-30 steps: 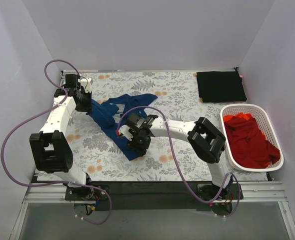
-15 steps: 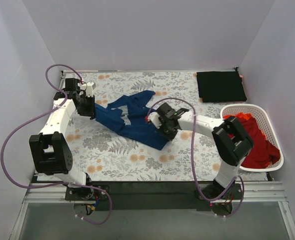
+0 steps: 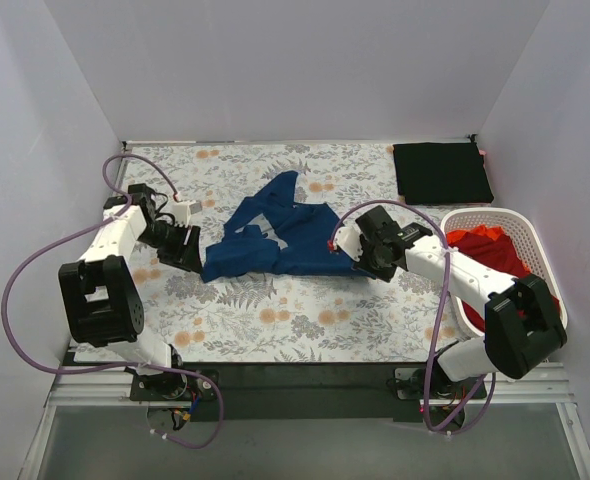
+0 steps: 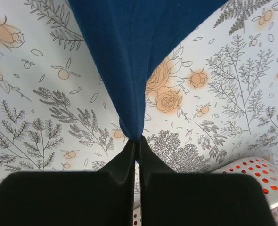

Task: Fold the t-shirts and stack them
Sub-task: Flatten the tshirt out

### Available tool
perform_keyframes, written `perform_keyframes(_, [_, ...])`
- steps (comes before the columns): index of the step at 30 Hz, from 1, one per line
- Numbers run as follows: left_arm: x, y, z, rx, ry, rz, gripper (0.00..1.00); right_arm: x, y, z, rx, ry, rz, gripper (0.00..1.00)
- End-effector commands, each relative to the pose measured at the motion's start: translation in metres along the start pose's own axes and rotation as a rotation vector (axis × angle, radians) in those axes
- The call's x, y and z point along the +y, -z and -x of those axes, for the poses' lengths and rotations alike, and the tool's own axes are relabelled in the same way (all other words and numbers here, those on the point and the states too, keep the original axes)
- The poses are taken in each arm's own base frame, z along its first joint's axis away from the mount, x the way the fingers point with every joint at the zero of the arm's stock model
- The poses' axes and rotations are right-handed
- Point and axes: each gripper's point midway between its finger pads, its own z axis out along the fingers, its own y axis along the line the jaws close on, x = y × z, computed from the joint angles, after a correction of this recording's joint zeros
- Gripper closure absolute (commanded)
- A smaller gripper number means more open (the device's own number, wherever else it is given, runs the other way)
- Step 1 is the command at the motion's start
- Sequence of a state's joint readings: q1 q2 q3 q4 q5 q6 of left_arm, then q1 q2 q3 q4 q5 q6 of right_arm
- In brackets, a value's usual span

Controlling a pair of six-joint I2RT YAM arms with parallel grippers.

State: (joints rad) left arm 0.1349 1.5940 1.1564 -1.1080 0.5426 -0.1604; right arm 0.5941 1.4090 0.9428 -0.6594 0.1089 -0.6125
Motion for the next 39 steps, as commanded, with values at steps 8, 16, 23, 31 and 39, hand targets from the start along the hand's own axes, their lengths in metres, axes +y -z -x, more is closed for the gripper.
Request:
perform_keyframes(8, [0.009,-0.018,0.021,-0.074,-0.085,0.071,0.48,0.003,0.01,0.002,-0.005,0.009,0.026,0.99])
perform_keyframes(16, [0.032,-0.048,0.006,0.031,-0.077,0.129,0.48,-0.005,0.013,0.009,-0.005,0.005,0.013,0.99])
perform_keyframes(23, [0.028,-0.066,-0.004,0.039,-0.029,0.099,0.53,-0.008,0.011,0.008,0.007,0.0,0.004,0.99])
perform_keyframes(31, [0.023,-0.022,0.048,-0.113,0.061,0.053,1.0,-0.034,0.025,-0.01,0.025,-0.013,-0.07,0.99])
perform_keyframes(39, [0.089,0.048,0.056,-0.161,0.183,0.187,1.0,-0.045,0.041,-0.034,0.035,-0.021,-0.128,0.99])
